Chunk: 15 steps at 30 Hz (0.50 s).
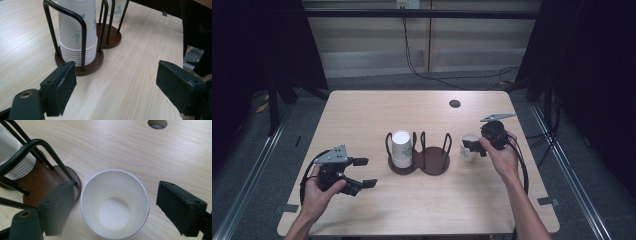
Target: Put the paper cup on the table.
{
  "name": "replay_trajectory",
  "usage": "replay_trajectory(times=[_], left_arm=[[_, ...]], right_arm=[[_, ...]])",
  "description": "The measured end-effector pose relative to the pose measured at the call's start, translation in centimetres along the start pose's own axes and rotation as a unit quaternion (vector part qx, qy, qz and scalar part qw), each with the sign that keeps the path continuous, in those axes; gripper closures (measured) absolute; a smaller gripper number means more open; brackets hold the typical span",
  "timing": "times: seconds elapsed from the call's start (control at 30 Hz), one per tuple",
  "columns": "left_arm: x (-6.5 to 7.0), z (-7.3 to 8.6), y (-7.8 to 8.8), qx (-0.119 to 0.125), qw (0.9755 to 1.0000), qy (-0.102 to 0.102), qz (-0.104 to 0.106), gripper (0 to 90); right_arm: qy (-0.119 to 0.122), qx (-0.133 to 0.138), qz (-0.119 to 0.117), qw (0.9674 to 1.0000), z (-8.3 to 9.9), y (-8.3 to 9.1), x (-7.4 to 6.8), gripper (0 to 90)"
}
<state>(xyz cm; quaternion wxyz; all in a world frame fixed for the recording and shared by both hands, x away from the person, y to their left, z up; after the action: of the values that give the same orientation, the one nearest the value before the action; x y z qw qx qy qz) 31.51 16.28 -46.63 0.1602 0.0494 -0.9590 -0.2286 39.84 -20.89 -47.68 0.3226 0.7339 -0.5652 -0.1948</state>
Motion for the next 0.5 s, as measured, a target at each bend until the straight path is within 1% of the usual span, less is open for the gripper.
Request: replay_trajectory(times=[0.03, 0.1, 0.17, 0.23, 0.27, 0.37, 0.43, 0.5], left_arm=[[0.0, 0.0, 0.0, 0.002, 1.0, 0.0, -0.001, 16.5], [-0.1, 0.0, 0.1, 0.003, 1.0, 0.001, -0.006, 16.5], [-0.1, 0.0, 0.2, 0.005, 0.9999, 0.004, -0.008, 16.5], [-0.2, 0.2, 0.3, 0.001, 0.9999, 0.002, -0.013, 16.5], [-0.2, 0.3, 0.4, -0.003, 0.9999, 0.005, -0.014, 16.5], [-0.4, 0.4, 0.9, 0.008, 0.9997, 0.011, -0.02, 16.5], [-0.4, 0.6, 1.0, 0.011, 0.9996, 0.012, -0.023, 16.5], [-0.4, 0.7, 1.0, 0.006, 0.9996, 0.009, -0.024, 16.5]], right_arm=[[-0.005, 0.004, -0.005, 1.0, 0.1, 0.2, -0.1, 14.7], [-0.01, 0.018, -0.004, 0.9998, 0.3, 0.7, -0.1, 14.7], [-0.02, 0.03, -0.007, 0.9993, 0.4, 1.2, -0.2, 14.7], [-0.025, 0.04, -0.015, 0.9988, 0.6, 1.8, -0.5, 14.7], [-0.026, 0.045, -0.016, 0.9985, 0.6, 2.1, -0.6, 14.7], [-0.024, 0.059, -0.012, 0.9979, 0.8, 3.0, -0.8, 14.7], [-0.03, 0.069, -0.016, 0.9971, 0.9, 3.5, -0.9, 14.8], [-0.031, 0.071, -0.018, 0.9968, 1.3, 4.0, -1.1, 14.8]])
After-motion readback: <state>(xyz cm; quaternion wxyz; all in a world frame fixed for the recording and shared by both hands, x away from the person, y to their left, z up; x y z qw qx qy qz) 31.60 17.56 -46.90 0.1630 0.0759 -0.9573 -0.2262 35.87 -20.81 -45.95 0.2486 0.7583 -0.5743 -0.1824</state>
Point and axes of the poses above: each handheld gripper's, and its own axes: y roughly backward along the jaws, z roughly out of its underside, x roughly to its right, the point moved 8 cm from there along -y, roughly forward along the jaws, and after that the axes turned 14 degrees about z, right-handed, at the moved point
